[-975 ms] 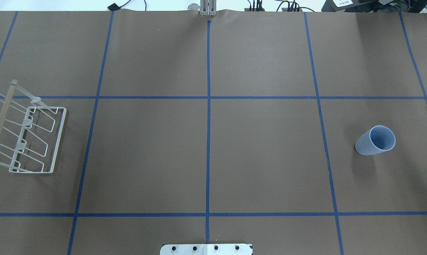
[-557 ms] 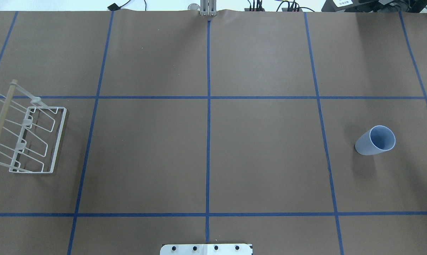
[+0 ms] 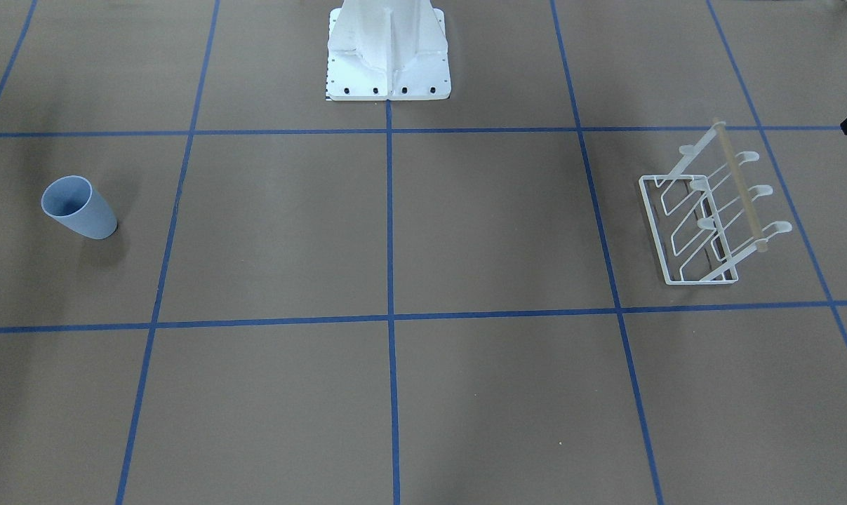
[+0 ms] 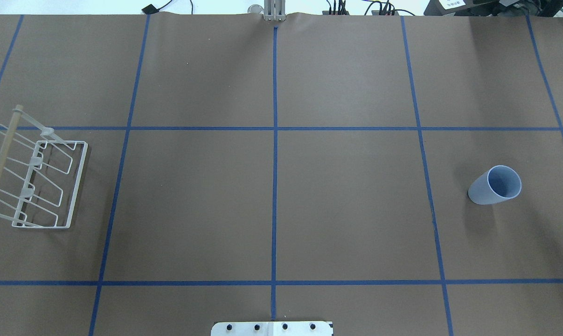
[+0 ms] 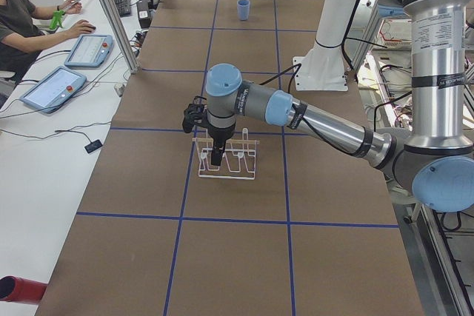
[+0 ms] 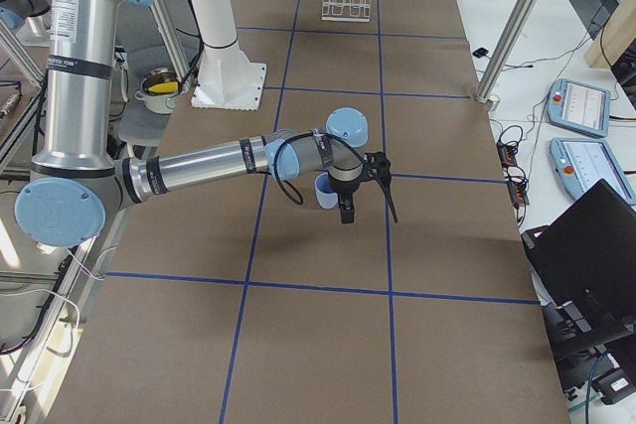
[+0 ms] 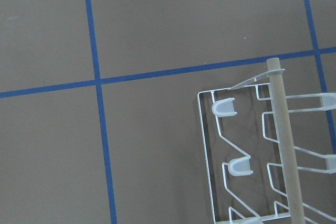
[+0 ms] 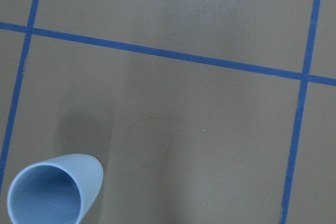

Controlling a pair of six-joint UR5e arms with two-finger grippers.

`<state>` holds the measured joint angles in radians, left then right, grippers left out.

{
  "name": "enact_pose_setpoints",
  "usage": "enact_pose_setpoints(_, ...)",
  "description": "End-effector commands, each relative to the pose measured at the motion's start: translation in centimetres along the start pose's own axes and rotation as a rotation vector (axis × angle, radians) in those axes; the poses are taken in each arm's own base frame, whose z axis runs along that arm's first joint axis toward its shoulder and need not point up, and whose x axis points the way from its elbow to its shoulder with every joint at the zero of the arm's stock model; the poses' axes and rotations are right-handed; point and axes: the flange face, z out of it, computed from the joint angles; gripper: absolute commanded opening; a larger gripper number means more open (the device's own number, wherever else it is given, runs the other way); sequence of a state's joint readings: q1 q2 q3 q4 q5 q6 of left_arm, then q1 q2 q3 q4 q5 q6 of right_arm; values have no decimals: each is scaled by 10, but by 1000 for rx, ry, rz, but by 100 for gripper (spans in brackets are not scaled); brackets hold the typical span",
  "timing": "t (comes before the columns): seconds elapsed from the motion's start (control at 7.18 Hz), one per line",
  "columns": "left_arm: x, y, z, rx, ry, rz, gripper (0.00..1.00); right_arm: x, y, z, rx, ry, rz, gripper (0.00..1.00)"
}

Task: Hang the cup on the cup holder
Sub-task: 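Move the right gripper down toward the light blue cup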

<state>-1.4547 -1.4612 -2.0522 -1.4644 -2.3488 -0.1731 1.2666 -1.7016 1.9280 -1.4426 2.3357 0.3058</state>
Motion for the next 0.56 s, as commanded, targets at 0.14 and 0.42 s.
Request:
enact_pose_setpoints(0.14, 2, -5, -1, 5, -1, -70, 98, -59, 18, 56, -19, -5, 46, 100)
enact_pose_setpoints(0.42, 6, -5, -5, 12, 6, -67, 98, -66, 22, 66, -40, -4, 30, 100)
